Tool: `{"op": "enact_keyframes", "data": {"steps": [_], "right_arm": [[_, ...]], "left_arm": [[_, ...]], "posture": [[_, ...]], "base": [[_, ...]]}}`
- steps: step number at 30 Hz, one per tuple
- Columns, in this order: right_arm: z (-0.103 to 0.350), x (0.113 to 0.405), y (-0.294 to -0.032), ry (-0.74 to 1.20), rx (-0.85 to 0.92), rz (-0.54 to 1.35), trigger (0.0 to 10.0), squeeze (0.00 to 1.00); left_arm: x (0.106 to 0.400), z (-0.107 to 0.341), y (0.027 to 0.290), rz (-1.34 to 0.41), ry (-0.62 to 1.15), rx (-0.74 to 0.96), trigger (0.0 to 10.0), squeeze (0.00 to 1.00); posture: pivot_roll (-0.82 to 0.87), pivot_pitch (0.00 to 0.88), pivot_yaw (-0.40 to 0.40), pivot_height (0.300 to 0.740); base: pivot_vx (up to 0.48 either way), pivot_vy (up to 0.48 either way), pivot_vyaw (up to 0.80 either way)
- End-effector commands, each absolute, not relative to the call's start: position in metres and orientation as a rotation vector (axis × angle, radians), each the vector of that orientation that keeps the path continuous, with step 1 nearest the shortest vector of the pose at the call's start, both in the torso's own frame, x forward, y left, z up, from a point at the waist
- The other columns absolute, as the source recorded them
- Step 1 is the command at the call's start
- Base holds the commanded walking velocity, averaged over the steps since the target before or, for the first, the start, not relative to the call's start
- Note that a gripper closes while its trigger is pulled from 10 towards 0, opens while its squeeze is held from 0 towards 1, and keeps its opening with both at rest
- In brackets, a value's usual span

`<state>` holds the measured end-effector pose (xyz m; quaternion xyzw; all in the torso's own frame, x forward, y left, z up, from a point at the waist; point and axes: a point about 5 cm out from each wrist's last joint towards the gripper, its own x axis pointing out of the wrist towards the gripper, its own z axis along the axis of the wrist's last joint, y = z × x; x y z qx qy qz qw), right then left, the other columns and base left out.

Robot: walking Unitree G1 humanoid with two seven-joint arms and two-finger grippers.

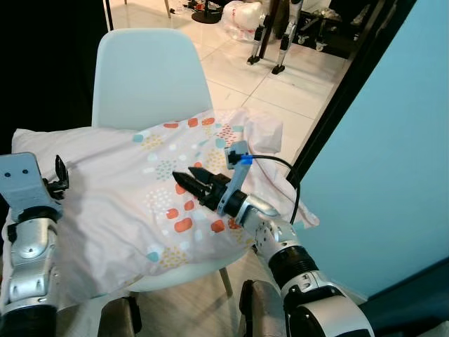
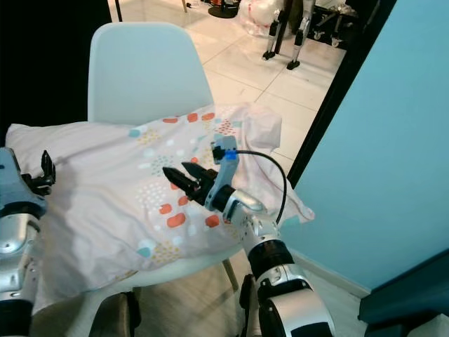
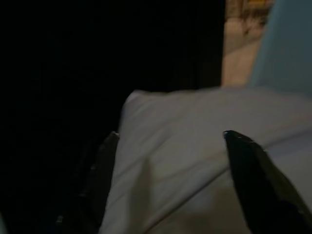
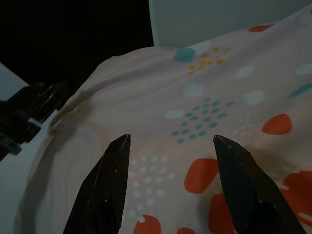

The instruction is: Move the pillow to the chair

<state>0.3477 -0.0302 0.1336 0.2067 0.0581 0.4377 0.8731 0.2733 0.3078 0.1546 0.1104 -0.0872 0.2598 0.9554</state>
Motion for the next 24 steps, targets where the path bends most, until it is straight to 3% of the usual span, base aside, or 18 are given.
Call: {"op": "enact_keyframes", "data": {"steps": [1, 6, 11, 12, 13, 14, 17, 24], "right_arm": [[0.128, 0.343, -0.021, 0.134, 0.452, 0.92, 10.0, 0.0], [0.123, 0.343, -0.02, 0.162, 0.458, 0.902, 10.0, 0.0], [0.118, 0.344, -0.024, 0.18, 0.524, 0.89, 10.0, 0.0], [0.117, 0.344, -0.025, 0.181, 0.525, 0.886, 10.0, 0.0], [0.116, 0.344, -0.026, 0.182, 0.53, 0.881, 10.0, 0.0], [0.114, 0.344, -0.027, 0.188, 0.537, 0.871, 10.0, 0.0], [0.109, 0.344, -0.029, 0.202, 0.545, 0.853, 10.0, 0.0], [0.093, 0.338, -0.034, 0.245, 0.53, 0.834, 10.0, 0.0]], "left_arm": [[0.269, 0.148, 0.309, 0.537, -0.145, 0.245, 10.0, 1.0], [0.264, 0.145, 0.295, 0.468, -0.205, 0.099, 10.0, 1.0], [0.267, 0.158, 0.246, 0.194, -0.356, -0.21, 10.0, 0.97], [0.267, 0.162, 0.241, 0.163, -0.376, -0.235, 10.0, 0.29], [0.267, 0.166, 0.235, 0.132, -0.394, -0.255, 10.0, 0.29], [0.267, 0.171, 0.227, 0.076, -0.415, -0.286, 10.0, 0.0], [0.269, 0.174, 0.21, -0.032, -0.422, -0.35, 10.0, 0.0], [0.275, 0.136, 0.171, -0.169, -0.218, -0.228, 10.0, 0.0]], "posture": [[0.06, 0.066, -0.119, 0.553], [0.07, 0.063, -0.12, 0.553], [0.08, 0.056, -0.129, 0.568], [0.08, 0.055, -0.13, 0.573], [0.08, 0.055, -0.13, 0.578], [0.08, 0.055, -0.133, 0.583], [0.08, 0.053, -0.132, 0.593], [0.08, 0.058, -0.13, 0.623]], "base": [[0.0, 0.0, 0.0], [0.0, 0.0, 0.0], [0.0, 0.0, 0.0], [0.0, 0.0, 0.0], [0.0, 0.0, 0.0], [0.0, 0.0, 0.0], [0.0, 0.0, 0.0], [0.0, 0.0, 0.0]]}}
